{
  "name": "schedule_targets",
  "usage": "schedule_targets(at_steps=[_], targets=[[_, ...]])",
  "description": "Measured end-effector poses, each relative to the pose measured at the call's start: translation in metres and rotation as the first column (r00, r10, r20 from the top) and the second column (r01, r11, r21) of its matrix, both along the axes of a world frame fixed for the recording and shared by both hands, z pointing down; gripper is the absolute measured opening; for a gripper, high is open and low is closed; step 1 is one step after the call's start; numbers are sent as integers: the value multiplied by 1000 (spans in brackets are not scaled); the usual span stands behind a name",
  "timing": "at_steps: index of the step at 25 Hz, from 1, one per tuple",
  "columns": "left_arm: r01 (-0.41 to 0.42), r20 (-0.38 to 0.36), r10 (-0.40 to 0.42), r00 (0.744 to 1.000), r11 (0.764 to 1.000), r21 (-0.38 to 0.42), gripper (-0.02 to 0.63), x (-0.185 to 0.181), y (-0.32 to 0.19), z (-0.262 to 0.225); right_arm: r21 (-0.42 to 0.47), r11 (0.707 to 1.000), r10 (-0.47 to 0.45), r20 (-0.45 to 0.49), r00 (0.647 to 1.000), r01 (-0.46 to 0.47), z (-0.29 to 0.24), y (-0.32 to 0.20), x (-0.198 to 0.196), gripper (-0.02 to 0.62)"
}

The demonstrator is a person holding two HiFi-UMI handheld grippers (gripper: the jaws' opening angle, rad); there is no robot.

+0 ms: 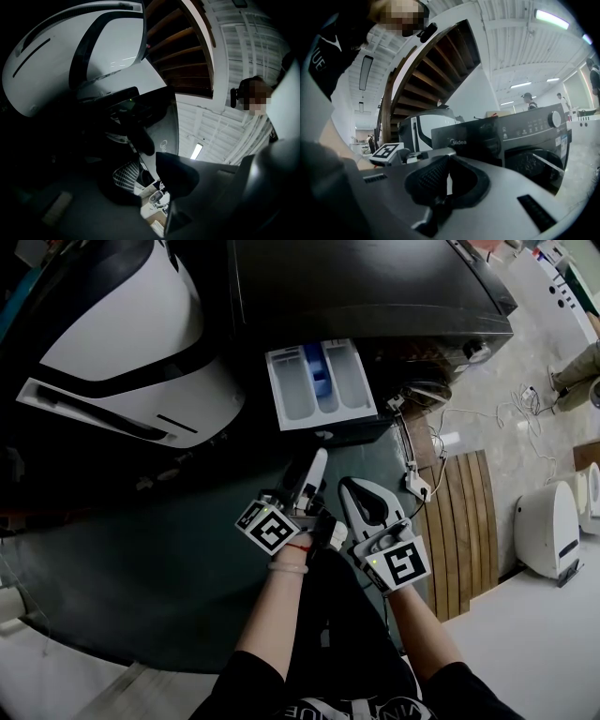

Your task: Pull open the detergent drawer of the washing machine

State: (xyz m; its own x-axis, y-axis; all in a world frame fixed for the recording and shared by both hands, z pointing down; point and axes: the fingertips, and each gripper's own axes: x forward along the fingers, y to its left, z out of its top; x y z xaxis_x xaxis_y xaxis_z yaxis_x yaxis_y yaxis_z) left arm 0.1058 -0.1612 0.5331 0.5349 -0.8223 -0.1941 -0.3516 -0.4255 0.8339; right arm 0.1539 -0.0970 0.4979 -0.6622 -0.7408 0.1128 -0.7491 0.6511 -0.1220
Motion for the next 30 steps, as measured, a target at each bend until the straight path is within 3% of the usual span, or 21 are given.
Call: schedule_targets(at_steps=[10,13,14,18,21,27,30], targets=[[-5,35,5,999,1000,-1,117,-2,1,5,-9,1000,8,13,1000,-8,-3,3,3,14],[9,107,-7,994,1000,-21,107,-6,8,11,1,1000,6,2,1000,-6,-4,4,5,14],[17,150,-13,989,1000,-24,75,-8,11,13,6,1000,4,-4,1000,-4,-5,4,5,14],[-2,319,1,948,1000,4,13,-11,21,7,31,1000,2,-16,1000,-1,-16,1,5,14],[-17,425,4,905,1000,26,9,-20,29,-3,51,999,1,-23,1000,0,-30,-3,4,14],[-15,526,-22,850,998,65,9,-40,36,-36,81,997,6,-25,1000,-4,-69,-9,2,14],[-17,586,-43,809,995,97,9,-47,40,-54,109,994,3,-29,1000,0,-83,-6,3,14]])
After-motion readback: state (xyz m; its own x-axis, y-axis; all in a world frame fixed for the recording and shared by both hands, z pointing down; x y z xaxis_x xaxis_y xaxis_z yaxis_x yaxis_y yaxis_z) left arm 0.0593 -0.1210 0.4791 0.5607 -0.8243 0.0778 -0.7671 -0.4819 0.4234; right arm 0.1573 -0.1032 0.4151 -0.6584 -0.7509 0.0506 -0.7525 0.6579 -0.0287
